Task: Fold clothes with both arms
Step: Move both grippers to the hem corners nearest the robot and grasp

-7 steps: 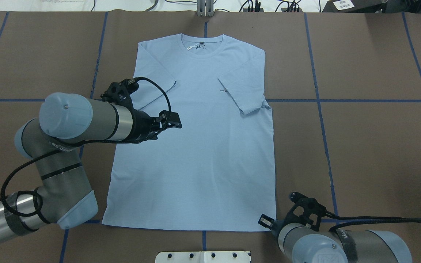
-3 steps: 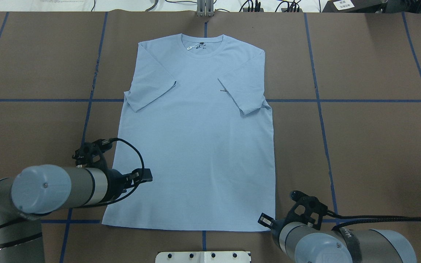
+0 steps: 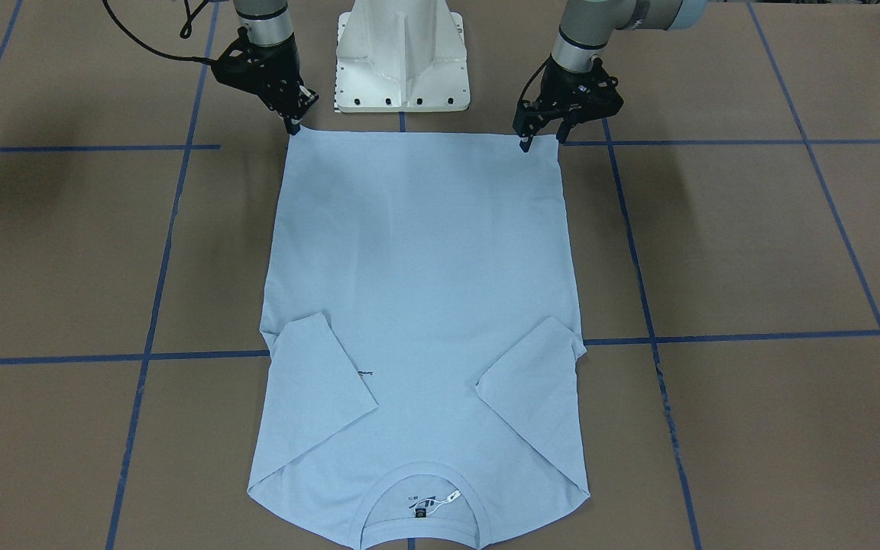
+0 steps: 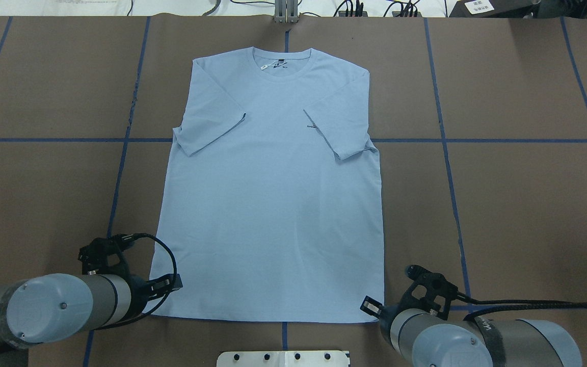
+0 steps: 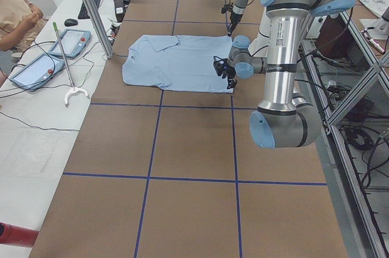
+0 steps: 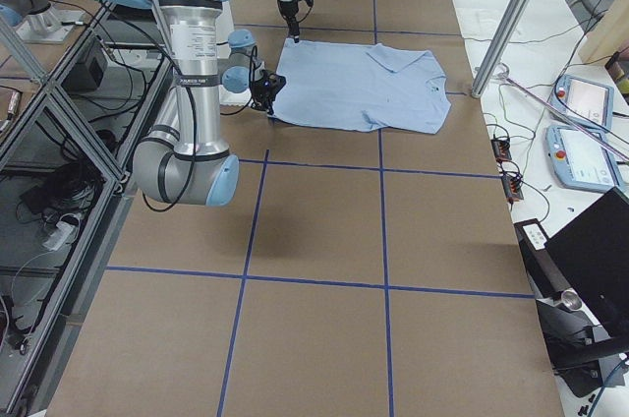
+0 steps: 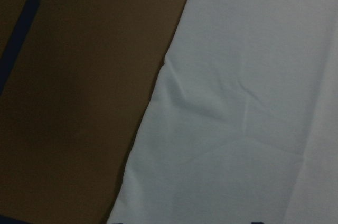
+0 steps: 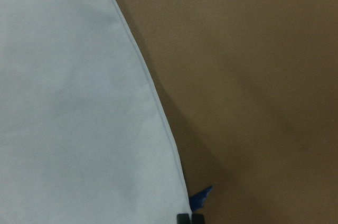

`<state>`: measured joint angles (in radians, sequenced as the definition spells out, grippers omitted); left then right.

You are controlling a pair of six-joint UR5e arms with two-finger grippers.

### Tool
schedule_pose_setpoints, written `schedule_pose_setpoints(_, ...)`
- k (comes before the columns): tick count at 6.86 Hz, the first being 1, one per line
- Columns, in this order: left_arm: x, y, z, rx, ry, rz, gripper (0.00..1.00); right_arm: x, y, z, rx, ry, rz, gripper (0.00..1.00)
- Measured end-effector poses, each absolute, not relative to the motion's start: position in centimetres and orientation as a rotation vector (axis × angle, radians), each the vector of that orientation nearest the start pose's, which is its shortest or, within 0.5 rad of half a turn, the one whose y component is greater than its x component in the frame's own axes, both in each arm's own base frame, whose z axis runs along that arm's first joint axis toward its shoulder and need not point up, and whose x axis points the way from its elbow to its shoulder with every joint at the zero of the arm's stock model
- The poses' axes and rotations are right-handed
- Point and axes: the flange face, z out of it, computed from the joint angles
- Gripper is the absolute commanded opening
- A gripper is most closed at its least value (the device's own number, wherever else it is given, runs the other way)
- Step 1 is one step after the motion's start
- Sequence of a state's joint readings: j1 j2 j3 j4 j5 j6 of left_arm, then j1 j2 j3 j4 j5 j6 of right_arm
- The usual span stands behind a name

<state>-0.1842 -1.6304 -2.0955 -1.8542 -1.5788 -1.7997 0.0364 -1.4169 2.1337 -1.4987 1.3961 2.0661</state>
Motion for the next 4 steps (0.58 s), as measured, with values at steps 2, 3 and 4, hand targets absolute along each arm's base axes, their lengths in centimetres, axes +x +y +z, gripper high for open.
schedule_pose_setpoints(2, 46.8, -20.5, 36.7, -0.052, 0.844, -0.387, 0.63, -49.5, -16.9, 32.4, -0.016, -0.813, 0.572, 0.0)
schedule_pose_setpoints(3, 46.7, -20.2, 37.0, -0.055, 0.836, -0.387, 0.57, -49.5, -16.9, 32.6, -0.015, -0.811, 0.572, 0.0)
schedule_pose_setpoints(4, 46.4, -20.1, 37.7, -0.055, 0.821, -0.388, 0.5, -49.4, -16.9, 32.6, -0.014, -0.809, 0.572, 0.0)
